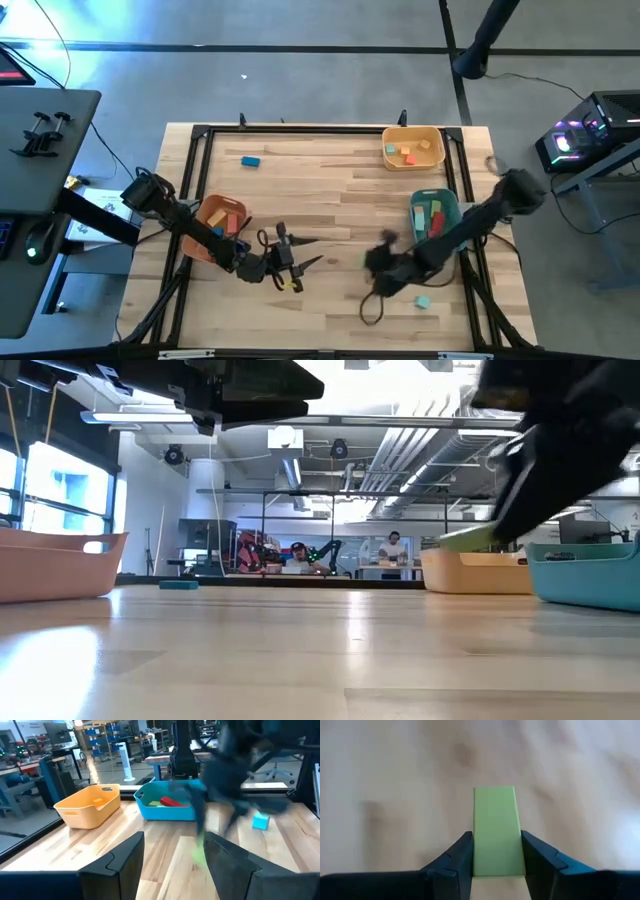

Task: Sort blocks by size
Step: Put the thin green rectangular block into the green bin

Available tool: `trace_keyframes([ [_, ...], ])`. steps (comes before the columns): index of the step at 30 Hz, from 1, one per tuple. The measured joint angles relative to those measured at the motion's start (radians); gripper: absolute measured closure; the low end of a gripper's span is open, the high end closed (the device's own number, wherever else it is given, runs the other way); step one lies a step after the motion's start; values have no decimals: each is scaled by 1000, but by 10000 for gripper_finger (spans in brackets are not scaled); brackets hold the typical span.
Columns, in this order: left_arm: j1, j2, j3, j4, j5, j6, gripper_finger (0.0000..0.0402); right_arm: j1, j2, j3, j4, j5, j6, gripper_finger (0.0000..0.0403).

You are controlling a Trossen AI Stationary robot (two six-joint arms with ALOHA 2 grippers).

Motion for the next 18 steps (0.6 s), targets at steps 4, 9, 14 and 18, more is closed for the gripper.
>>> trace_keyframes([
  [4, 0, 0, 0, 1, 1, 7, 209, 44, -152, 42, -463, 70, 464, 276],
  [9, 1, 0, 0, -2, 11, 8, 209, 69, -262, 54, -972, -9, 1115, 276],
  [14, 0, 0, 0, -8, 41, 8, 209, 27, -268, 31, -1147, -118, 1291, 276],
  [18, -7, 0, 0, -8, 80, 8, 209, -37, -268, -26, -1086, -156, 1274, 276],
])
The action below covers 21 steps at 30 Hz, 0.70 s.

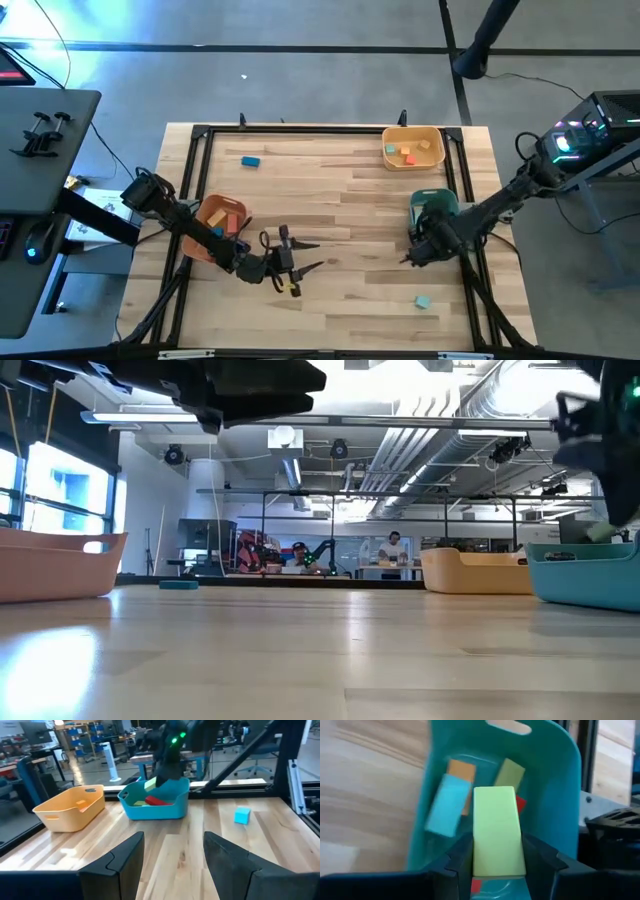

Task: Sort blocks by size
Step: Put the thin green rectangular block into the green bin, then put the light blue cube block into the yellow bin

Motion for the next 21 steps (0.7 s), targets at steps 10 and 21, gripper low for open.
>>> trace_keyframes([
  [10, 0, 0, 0, -10, 3, 0, 209, -183, 10, -141, 120, -87, -196, 262],
  [21, 7, 0, 0, -15, 3, -13, 209, -171, 9, 36, -36, -49, -319, 136],
])
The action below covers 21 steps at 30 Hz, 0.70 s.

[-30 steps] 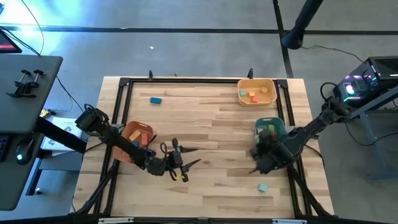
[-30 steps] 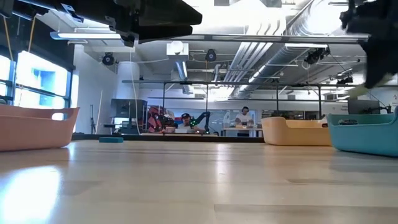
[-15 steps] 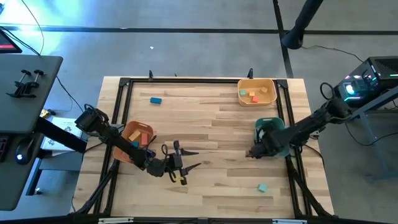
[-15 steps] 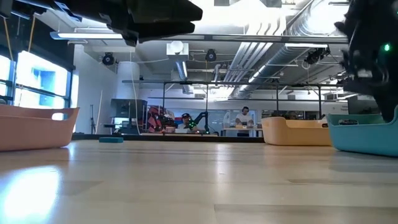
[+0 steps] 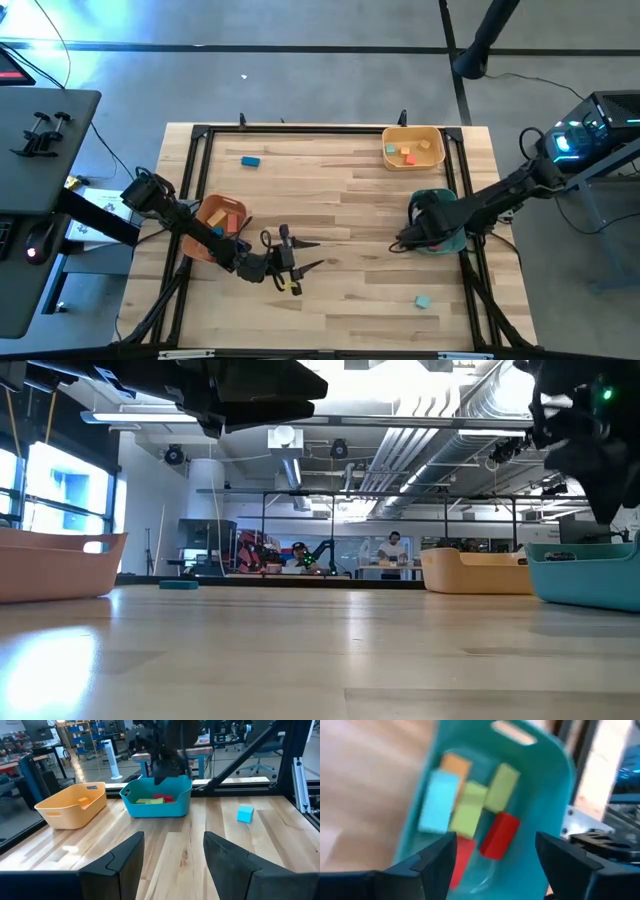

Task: Sort blocks by size
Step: Put the light blue cube block into the yellow bin

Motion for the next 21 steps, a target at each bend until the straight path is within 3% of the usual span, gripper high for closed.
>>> trace_keyframes([
  [6, -7, 0, 0, 0, 0, -24, 209, 140, 0, 77, 165, -57, -171, 134],
  [10, -14, 0, 0, 0, 0, -26, 209, 305, 2, 102, 448, -52, -254, 134],
  [14, -14, 0, 0, 0, 0, -51, 209, 479, 34, 103, 758, 24, -310, 133],
  [18, -12, 0, 0, 0, 0, -50, 209, 614, 87, 103, 909, 85, -267, 133],
  [21, 1, 0, 0, 2, -1, -49, 209, 679, 123, 102, 873, 77, -119, 133],
])
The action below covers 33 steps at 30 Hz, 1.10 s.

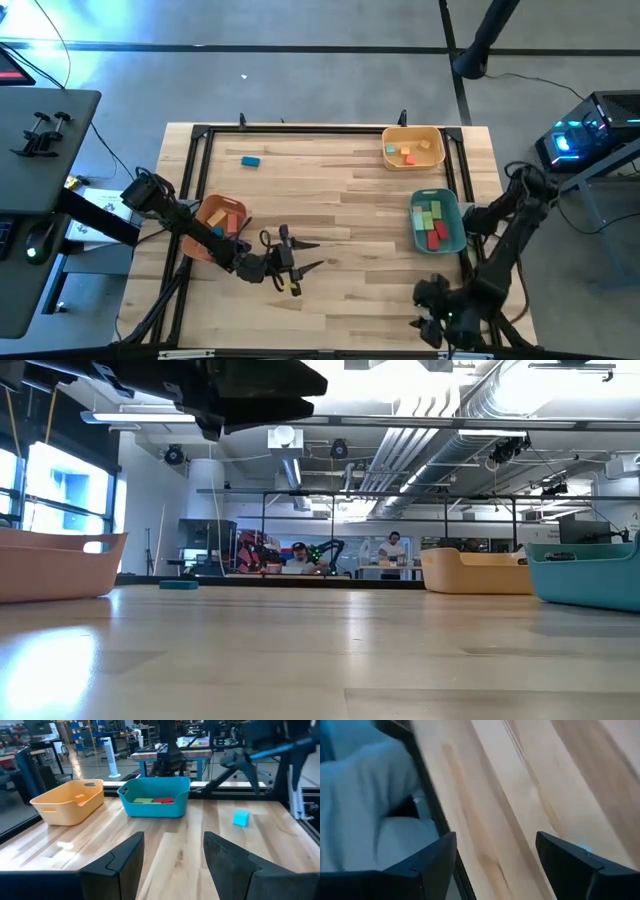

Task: Sort blocks by size
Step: Put the light blue cube block into the yellow bin

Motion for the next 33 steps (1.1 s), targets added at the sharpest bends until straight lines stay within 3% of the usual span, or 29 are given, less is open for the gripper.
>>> trace_keyframes([
  [4, 15, 0, 0, 0, 5, -7, 209, 35, 55, -1, -70, -99, 102, 133],
  [11, 37, 0, 0, 0, 17, -9, 209, 23, 164, -2, -155, -254, 40, 133],
  [21, 46, 0, 0, 0, 43, -25, 209, 15, 220, -2, -287, -253, 30, 133],
  [27, 46, 0, 0, 0, 43, -26, 209, -18, 220, -2, -238, -185, -35, 133],
  [33, 43, 0, 0, -1, 60, -27, 209, -80, 249, -2, -228, -199, -56, 133],
])
